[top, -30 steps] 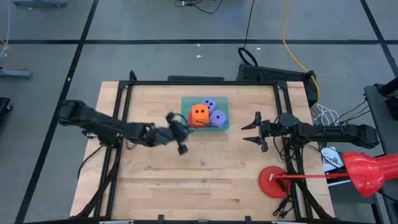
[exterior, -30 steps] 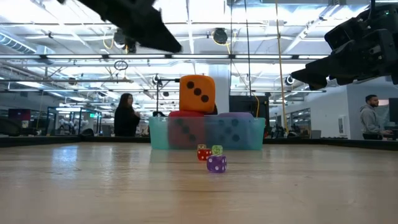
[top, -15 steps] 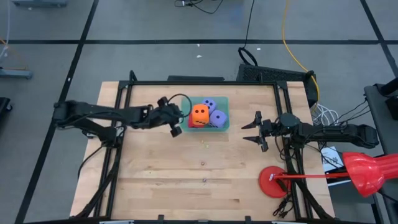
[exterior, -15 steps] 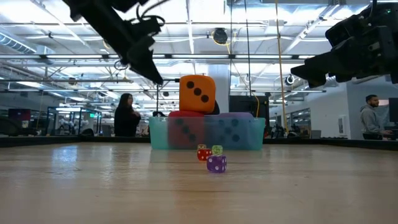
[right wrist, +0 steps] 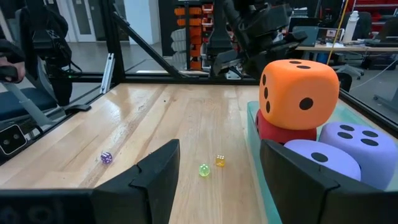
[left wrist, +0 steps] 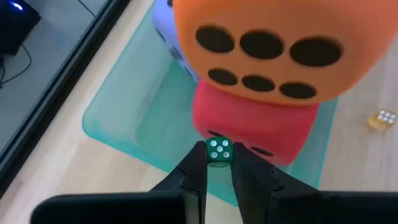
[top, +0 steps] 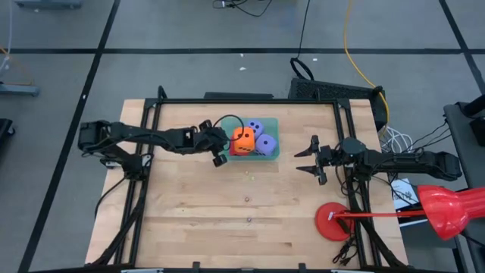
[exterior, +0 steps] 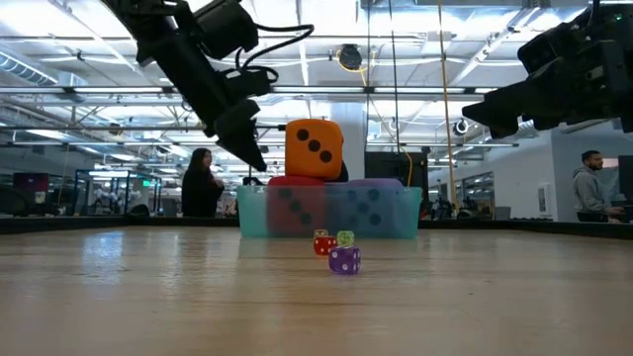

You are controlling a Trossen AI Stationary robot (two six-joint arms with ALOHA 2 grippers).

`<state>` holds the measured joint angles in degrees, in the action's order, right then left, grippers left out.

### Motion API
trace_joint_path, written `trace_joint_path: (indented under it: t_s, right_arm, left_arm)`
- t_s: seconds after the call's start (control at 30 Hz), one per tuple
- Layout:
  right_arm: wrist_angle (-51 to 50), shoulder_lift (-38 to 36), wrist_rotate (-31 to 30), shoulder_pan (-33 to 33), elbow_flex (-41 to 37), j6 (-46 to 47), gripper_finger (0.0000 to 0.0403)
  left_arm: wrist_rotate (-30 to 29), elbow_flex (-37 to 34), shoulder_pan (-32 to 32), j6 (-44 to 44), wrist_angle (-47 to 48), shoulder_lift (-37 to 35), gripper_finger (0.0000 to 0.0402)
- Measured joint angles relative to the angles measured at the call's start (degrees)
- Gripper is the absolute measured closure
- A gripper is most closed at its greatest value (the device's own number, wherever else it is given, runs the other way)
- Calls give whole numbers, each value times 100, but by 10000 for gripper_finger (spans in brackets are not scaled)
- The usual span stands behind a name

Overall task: Pick & Place Dice
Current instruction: Put the small green dice into the blue bin

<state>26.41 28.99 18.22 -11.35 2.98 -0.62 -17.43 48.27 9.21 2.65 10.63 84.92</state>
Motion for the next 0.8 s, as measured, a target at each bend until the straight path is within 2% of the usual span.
trace_joint_path:
  t_s: [0.2,0.43,0.8]
  right_arm:
    - [7,0,-2,0,0,0,190]
    - [22,2,-4,0,0,2,190]
    - [79,0,4,0,0,105,190]
  left_arm:
    - [203,2,72,-65,37,4,341]
    - [530,4,196,-102,7,358,340]
    - [543,13,212,-150,13,666,339]
